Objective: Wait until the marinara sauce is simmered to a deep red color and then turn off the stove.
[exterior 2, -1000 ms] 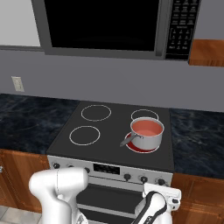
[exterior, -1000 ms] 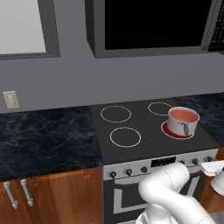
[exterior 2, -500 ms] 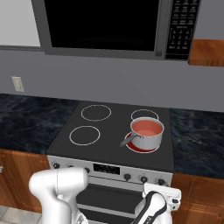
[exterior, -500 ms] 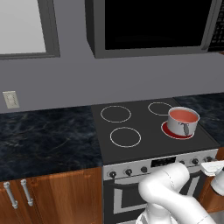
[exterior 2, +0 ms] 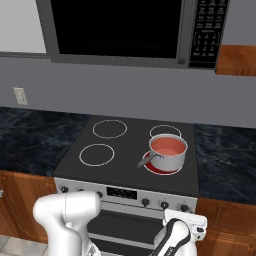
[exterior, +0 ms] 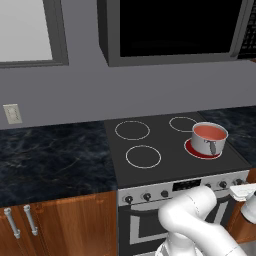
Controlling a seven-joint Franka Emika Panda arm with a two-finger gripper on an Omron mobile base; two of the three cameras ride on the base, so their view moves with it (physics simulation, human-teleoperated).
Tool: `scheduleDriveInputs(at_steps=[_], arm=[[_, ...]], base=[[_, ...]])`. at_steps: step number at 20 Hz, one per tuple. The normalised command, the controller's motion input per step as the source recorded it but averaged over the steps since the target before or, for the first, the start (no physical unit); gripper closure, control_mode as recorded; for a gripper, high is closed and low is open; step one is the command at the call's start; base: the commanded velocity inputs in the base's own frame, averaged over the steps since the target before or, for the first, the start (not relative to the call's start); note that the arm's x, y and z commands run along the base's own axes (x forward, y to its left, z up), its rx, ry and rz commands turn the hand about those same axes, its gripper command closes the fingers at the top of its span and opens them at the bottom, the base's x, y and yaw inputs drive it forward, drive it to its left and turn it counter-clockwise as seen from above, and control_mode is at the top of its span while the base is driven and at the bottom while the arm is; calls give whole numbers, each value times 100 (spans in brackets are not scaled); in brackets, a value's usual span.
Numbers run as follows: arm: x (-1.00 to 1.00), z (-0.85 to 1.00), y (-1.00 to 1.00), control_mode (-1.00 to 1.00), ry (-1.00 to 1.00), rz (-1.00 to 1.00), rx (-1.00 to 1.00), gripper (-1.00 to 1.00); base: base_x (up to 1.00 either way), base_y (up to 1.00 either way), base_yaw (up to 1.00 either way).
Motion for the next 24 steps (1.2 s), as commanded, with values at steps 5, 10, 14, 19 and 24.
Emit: scheduleDriveInputs(at_steps=[5, 10, 14, 19, 24], arm=[[0, 0, 0, -100, 0, 0, 0, 100], [0, 0, 0, -100, 0, 0, 0, 100], [0, 0, 0, -100, 0, 0, 0, 100], [0, 0, 0, -100, 0, 0, 0, 100], [0, 0, 0, -100, 0, 0, 0, 100]], base=[[0, 0, 0], [0, 0, 0], [0, 0, 0], [0, 0, 0], [0, 0, 0]])
